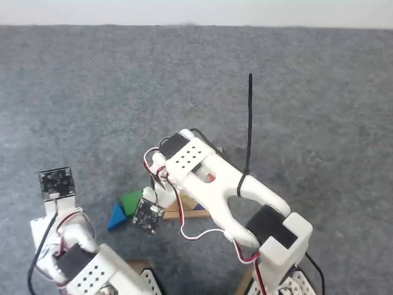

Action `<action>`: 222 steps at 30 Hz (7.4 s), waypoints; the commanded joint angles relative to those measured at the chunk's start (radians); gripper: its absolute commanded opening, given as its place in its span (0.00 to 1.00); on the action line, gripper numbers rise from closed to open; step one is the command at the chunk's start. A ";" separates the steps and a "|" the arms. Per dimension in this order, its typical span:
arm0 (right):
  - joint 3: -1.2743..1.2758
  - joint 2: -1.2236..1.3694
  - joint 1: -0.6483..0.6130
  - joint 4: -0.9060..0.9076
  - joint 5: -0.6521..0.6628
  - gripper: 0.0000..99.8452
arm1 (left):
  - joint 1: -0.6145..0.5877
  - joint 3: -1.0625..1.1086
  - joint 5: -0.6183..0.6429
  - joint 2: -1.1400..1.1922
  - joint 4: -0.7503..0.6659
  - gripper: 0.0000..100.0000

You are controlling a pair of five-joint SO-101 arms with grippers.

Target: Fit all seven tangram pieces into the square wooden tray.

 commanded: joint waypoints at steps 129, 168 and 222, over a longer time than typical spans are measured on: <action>0.991 -0.748 0.776 -0.771 -1.527 0.04 | 1.108 -0.774 0.385 1.445 -0.247 0.05; 0.991 -0.739 0.776 -0.771 -1.525 0.04 | 1.134 -0.773 0.560 1.448 -0.304 0.01; 0.990 -0.746 0.811 -0.771 -1.525 0.04 | 1.412 -0.878 0.462 1.700 -0.235 0.01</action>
